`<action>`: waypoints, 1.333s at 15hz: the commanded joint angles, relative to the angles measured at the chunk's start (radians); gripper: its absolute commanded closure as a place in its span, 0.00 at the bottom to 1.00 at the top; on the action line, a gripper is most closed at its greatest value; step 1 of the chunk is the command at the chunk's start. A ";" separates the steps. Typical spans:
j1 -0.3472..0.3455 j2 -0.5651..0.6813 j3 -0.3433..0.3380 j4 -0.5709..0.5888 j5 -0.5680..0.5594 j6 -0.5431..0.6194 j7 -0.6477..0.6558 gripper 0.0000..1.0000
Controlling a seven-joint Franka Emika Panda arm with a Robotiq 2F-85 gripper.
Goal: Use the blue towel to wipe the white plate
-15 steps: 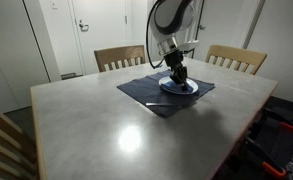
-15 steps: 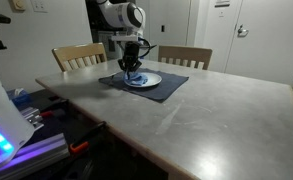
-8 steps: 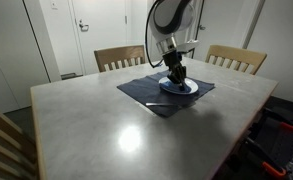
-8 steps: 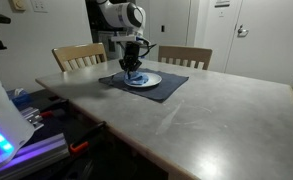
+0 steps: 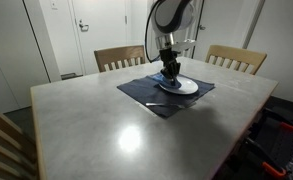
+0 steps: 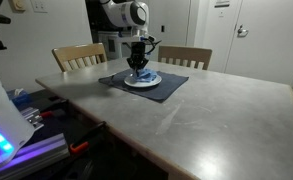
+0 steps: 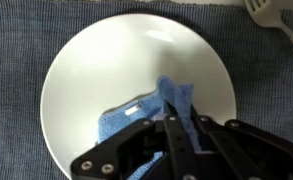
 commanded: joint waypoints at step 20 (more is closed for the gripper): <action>0.018 -0.083 -0.053 -0.077 -0.068 -0.082 0.107 0.97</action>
